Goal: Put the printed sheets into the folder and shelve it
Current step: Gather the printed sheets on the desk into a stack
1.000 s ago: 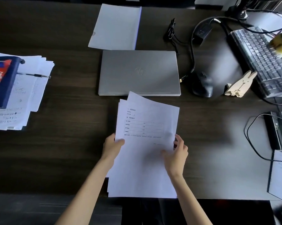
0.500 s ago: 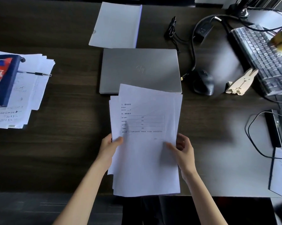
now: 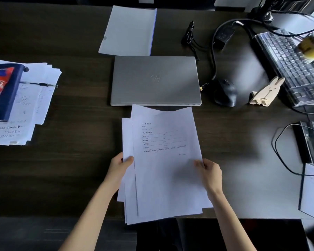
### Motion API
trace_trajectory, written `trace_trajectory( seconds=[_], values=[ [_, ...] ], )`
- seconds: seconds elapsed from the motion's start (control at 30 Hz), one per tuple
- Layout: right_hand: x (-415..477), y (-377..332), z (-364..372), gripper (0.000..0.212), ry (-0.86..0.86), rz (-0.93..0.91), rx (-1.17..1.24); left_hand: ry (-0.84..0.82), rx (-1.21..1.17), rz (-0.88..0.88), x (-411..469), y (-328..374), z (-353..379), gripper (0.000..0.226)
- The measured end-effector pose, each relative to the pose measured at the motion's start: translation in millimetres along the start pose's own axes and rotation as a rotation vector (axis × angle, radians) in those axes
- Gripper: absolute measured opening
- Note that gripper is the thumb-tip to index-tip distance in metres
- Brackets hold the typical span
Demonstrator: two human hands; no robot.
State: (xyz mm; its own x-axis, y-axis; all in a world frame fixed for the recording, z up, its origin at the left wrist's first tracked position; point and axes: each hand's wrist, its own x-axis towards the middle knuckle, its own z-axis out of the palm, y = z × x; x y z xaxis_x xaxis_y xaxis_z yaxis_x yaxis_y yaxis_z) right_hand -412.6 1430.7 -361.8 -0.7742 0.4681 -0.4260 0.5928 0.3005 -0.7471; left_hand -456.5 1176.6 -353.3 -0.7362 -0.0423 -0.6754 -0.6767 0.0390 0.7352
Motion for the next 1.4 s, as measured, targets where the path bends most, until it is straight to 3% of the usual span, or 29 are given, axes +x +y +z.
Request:
trace_trajectory(
  seconds=[0.1, 0.23, 0.47, 0.63, 0.83, 1.0, 1.2, 1.27, 1.4],
  values=[
    [7.5, 9.9, -19.6, 0.036, 0.070, -0.068, -0.089, 0.095, 0.047, 0.030, 0.1, 1.5, -4.1, 0.022],
    [24.7, 35.9, -70.0, 0.005, 0.150, 0.047, 0.006, 0.160, 0.041, 0.043, 0.7, 7.3, -27.8, 0.019],
    [38.6, 61.9, -132.3, 0.017, 0.263, 0.164, -0.016, 0.219, 0.010, 0.005, 5.0, 8.1, -69.5, 0.029],
    [29.5, 39.3, -91.7, 0.017, 0.092, 0.196, 0.178, 0.139, -0.039, 0.018, 5.1, 8.6, -44.9, 0.023],
    [16.0, 8.1, -18.6, 0.034, -0.168, 0.253, 0.336, 0.009, 0.010, 0.032, 5.8, 5.9, 11.7, 0.023],
    [17.5, -2.8, -1.5, 0.031, -0.237, 0.406, 0.449, 0.097, 0.137, 0.030, 10.4, 4.6, 29.3, 0.028],
    [15.2, -8.2, 4.5, 0.021, -0.273, 0.180, 0.325, 0.136, 0.222, 0.076, 10.1, 2.0, 32.6, 0.025],
    [13.8, -8.8, 8.4, 0.008, -0.247, 0.121, 0.259, 0.125, 0.241, 0.090, 9.7, 1.4, 33.6, 0.023],
    [9.2, -9.8, 11.3, 0.005, -0.160, 0.013, 0.168, 0.195, 0.331, 0.178, 9.6, 0.5, 31.5, 0.012]
  ],
)
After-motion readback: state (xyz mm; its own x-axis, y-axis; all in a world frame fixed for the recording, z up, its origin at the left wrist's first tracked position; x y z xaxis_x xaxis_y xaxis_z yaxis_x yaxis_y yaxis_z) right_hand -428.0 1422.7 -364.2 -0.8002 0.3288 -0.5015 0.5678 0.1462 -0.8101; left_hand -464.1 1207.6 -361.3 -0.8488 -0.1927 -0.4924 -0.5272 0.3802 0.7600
